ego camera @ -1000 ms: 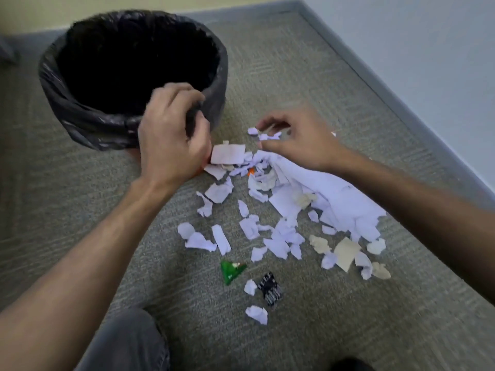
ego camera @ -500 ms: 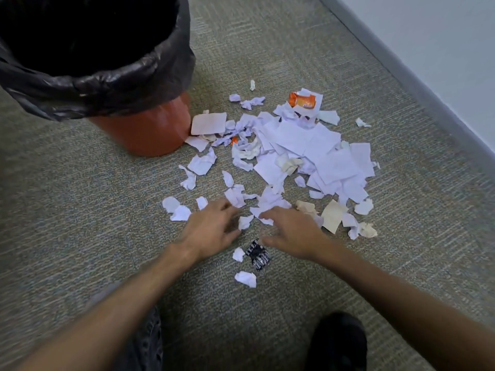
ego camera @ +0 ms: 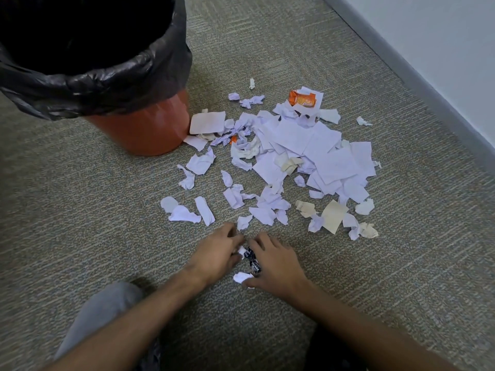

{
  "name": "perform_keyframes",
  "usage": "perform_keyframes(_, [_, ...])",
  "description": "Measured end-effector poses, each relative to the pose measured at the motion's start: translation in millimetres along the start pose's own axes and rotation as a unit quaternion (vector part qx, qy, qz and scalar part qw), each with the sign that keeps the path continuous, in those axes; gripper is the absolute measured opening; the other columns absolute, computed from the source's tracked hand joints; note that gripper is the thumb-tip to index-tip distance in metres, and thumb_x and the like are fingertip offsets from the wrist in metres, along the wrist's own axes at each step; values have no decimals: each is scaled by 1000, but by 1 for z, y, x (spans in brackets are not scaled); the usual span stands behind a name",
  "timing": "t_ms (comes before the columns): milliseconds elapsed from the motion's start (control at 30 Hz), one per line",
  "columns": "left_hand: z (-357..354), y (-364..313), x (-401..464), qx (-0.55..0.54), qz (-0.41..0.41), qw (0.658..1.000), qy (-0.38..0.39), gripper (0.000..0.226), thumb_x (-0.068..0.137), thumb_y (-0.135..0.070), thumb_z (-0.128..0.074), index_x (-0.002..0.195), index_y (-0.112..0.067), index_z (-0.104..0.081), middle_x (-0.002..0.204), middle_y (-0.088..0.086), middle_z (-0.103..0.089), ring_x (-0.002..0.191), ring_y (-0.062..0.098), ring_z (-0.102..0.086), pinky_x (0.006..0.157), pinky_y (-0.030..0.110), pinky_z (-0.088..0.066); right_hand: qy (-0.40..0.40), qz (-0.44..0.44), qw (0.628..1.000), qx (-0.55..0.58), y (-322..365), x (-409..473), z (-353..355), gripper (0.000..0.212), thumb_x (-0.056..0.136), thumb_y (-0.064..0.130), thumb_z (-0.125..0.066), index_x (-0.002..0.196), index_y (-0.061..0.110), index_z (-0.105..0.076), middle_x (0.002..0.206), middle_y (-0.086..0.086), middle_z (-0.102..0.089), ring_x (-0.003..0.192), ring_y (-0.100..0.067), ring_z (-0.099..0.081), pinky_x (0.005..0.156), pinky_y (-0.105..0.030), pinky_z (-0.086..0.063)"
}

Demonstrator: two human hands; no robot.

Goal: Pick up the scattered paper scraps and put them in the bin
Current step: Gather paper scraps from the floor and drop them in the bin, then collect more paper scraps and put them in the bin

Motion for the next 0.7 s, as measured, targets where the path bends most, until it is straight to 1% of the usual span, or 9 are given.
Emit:
perform_keyframes(100, [-3, -2, 1, -23, -15, 999, -16, 34, 93, -29, -61, 126, -25, -60, 124, -4, -48, 106, 17, -57, 96, 32, -47, 9, 2, 1000, 27, 3, 0, -6, 66, 82, 50, -68, 133, 19, -41, 132, -2, -39, 108, -27, -58, 81, -41, -52])
perform_keyframes(167, [-3, -1, 2, -29, -20, 999, -21, 32, 92, -25, -61, 125, -25, -63, 123, -5, -52, 106, 17, -59, 95, 32, -47, 2, 0, 999, 53, 3, -1, -9, 54, 86, 41, -66, 131, 18, -45, 130, -2, -42, 97, -29, -63, 79, -41, -53])
perform_keyframes(267, [-3, -3, 2, -12, -45, 999, -15, 31, 94, -24, -57, 124, -23, -64, 123, -3, -55, 106, 19, -60, 93, 35, -47, -20, -8, 993, 114, -2, 0, -10, 35, 91, 30, -60, 122, 18, -54, 120, -1, -49, 92, -30, -63, 78, -42, -52])
perform_keyframes(333, [-2, -6, 3, 8, -68, 998, -6, 30, 95, -22, -55, 123, -22, -64, 123, -2, -55, 104, 20, -61, 91, 36, -48, -33, -6, 986, 160, -6, 0, -9, 23, 90, 24, -61, 112, 17, -59, 107, 1, -53, 87, -25, -60, 74, -38, -49])
perform_keyframes(433, [-1, -6, 6, 20, -85, 996, 6, 31, 94, -19, -55, 124, -21, -64, 121, -2, -56, 102, 19, -61, 90, 36, -51, -56, -21, 974, 220, -16, 3, -2, 18, 85, 17, -65, 104, 18, -66, 91, 9, -52, 79, -11, -52, 70, -26, -37])
perform_keyframes(533, [6, -6, 8, 2, -93, 996, -11, 27, 93, -17, -56, 118, -20, -66, 116, -2, -59, 99, 19, -62, 87, 37, -52, -87, -33, 962, 257, -25, 6, 16, 10, 83, 17, -70, 93, 18, -70, 81, 9, -58, 72, -6, -54, 67, -22, -37])
perform_keyframes(600, [22, -4, 10, -30, -87, 995, -46, 22, 94, -18, -55, 111, -17, -69, 111, -1, -60, 97, 18, -62, 85, 35, -51, -112, -37, 951, 287, -30, 8, 36, 10, 82, 17, -72, 92, 16, -71, 69, 13, -56, 62, 3, -51, 62, -19, -36])
perform_keyframes(633, [33, -2, 10, -52, -81, 993, -74, 21, 94, -19, -56, 109, -16, -71, 109, -1, -61, 96, 17, -62, 84, 34, -51, -122, -38, 945, 300, -31, 10, 49, 14, 82, 15, -74, 95, 14, -72, 67, 17, -54, 60, 6, -50, 61, -15, -35])
perform_keyframes(700, [60, 4, 11, -89, -67, 984, -142, 18, 93, -17, -61, 105, -15, -73, 106, -2, -64, 93, 16, -63, 84, 33, -52, -148, -34, 937, 315, -30, 16, 82, 18, 82, 15, -75, 100, 13, -72, 74, 17, -59, 65, 7, -54, 61, -6, -36])
Point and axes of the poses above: each hand's wrist, its own x-axis towards the middle knuckle, its own z-axis out of the back of the hand, y = z × x, the point moved 5 cm from there along x, towards the middle knuckle
